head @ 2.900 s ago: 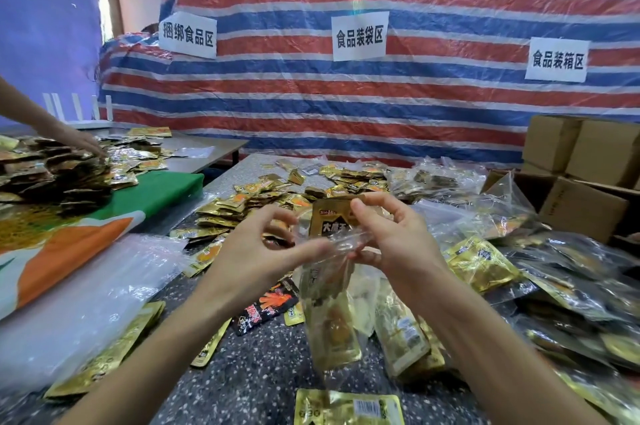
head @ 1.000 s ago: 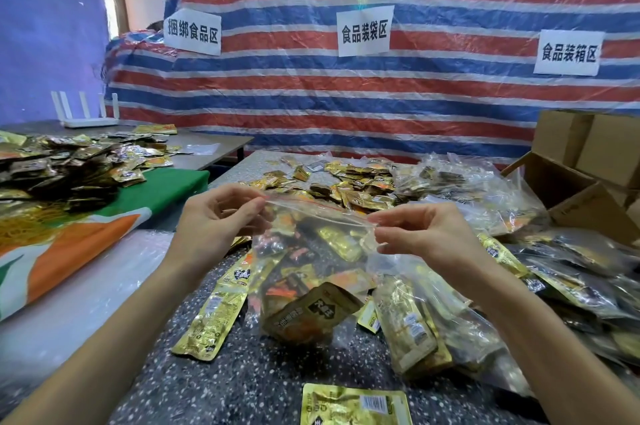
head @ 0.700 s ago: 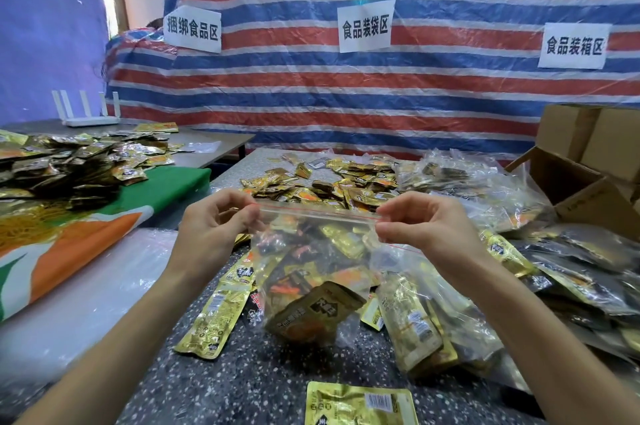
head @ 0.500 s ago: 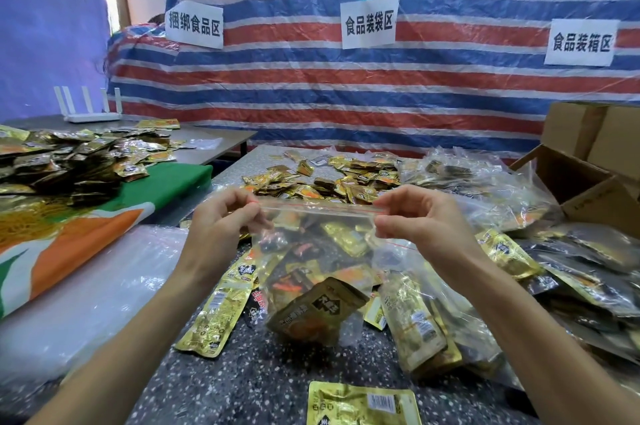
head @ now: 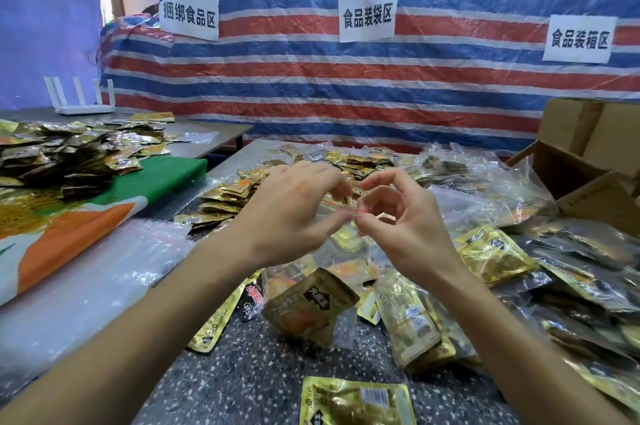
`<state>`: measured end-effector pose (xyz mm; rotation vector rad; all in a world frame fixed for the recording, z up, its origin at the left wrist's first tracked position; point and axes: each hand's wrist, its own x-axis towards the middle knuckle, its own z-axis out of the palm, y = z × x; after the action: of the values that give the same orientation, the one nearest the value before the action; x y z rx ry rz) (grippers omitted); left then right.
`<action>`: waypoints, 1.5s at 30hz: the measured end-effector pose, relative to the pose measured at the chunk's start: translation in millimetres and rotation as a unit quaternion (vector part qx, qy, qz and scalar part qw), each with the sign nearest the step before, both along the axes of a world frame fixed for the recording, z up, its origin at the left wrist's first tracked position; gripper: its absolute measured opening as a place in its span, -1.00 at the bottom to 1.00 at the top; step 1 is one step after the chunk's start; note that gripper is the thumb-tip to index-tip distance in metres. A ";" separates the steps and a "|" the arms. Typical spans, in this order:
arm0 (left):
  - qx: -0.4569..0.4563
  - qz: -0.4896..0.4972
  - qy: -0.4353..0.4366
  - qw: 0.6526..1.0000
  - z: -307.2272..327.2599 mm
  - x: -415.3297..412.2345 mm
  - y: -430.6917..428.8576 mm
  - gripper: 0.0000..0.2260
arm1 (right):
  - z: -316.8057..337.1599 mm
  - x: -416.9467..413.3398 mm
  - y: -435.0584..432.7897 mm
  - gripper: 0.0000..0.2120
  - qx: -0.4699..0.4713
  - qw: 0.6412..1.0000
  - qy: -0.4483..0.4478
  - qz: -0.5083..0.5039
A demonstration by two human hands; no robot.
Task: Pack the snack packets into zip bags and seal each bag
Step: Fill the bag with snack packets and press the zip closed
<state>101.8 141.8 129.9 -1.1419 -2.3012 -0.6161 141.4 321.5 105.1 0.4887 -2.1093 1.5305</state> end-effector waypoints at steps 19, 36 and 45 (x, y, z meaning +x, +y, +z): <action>-0.052 -0.043 0.035 0.997 -2.3 -7.8 -5.8 -0.88 | -1.1 1.9 5.0 -0.94 0.102 0.995 0.020 -0.011; -0.015 -0.062 0.070 0.995 -0.9 1.7 -12.3 -0.91 | -10.5 5.6 -1.1 -0.91 0.103 0.994 0.040 -0.013; -0.008 -0.062 -0.087 0.994 7.6 -13.4 -25.2 -0.95 | -13.8 5.0 0.6 -0.95 0.070 0.997 0.020 -0.035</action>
<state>88.3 116.7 137.4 -1.2930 -2.3964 -0.7712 146.4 322.2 91.3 0.4851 -2.1889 1.3309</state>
